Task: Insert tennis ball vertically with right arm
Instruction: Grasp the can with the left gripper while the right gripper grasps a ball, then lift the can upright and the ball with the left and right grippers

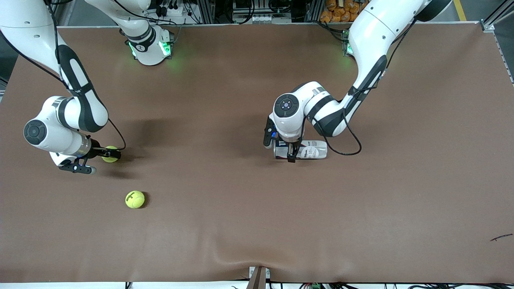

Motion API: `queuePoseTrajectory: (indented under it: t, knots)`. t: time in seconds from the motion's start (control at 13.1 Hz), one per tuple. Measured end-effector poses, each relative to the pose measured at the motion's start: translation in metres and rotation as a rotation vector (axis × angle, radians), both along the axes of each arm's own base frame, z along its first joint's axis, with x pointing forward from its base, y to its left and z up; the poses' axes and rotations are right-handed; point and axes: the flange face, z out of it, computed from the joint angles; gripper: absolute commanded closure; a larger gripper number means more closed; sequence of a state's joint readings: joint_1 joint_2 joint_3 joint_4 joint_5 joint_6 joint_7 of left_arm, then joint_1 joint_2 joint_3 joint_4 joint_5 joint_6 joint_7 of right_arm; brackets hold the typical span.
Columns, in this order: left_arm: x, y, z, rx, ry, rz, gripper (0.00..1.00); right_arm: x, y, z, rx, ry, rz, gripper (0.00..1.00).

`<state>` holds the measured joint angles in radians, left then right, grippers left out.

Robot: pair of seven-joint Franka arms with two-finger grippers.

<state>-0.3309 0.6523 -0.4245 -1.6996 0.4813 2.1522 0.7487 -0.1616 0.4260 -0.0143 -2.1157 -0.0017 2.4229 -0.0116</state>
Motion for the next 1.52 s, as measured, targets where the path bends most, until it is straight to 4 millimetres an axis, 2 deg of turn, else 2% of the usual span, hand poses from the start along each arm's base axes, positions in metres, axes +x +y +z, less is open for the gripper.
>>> queuePoseTrajectory:
  t: [0.15,0.38,0.46,0.61,0.76,0.84,0.91,0.99,1.3,1.37,1.52]
  knots:
    - [-0.001,0.001,-0.002,0.004,0.000,0.002,0.00,-0.001,0.000,-0.002,0.001,0.004,0.001,0.03]
    - [0.000,0.005,-0.013,0.027,-0.008,-0.003,0.00,-0.001,0.000,-0.004,0.002,0.008,0.001,0.53]
    - [0.000,0.005,-0.018,0.029,-0.008,-0.001,0.00,-0.001,0.000,-0.004,0.002,0.009,0.002,0.62]
    - [-0.001,0.005,-0.027,0.038,-0.018,0.001,0.00,-0.001,0.000,-0.002,0.003,0.006,0.013,0.68]
    - [-0.002,0.005,-0.036,0.052,-0.034,0.001,0.01,0.000,0.000,-0.001,0.004,0.004,0.025,0.68]
    - [-0.003,0.005,-0.041,0.055,-0.037,-0.004,0.14,0.002,-0.001,0.002,0.005,0.008,0.031,0.68]
    - [-0.003,0.004,-0.044,0.054,-0.036,-0.007,0.36,0.005,-0.001,0.010,0.009,0.021,0.036,0.68]
    - [-0.004,0.004,-0.045,0.052,-0.035,-0.009,0.49,0.012,-0.002,0.025,0.012,0.036,0.039,0.68]
    - [-0.003,0.001,-0.041,0.042,-0.043,-0.011,0.46,0.039,-0.007,0.113,0.019,0.033,0.088,0.67]
    - [-0.002,-0.001,-0.039,0.036,-0.047,-0.012,0.41,0.043,-0.007,0.135,0.022,0.043,0.093,0.68]
    - [-0.001,-0.011,-0.022,0.004,-0.056,-0.006,0.40,0.049,-0.004,0.175,0.035,0.069,0.099,0.68]
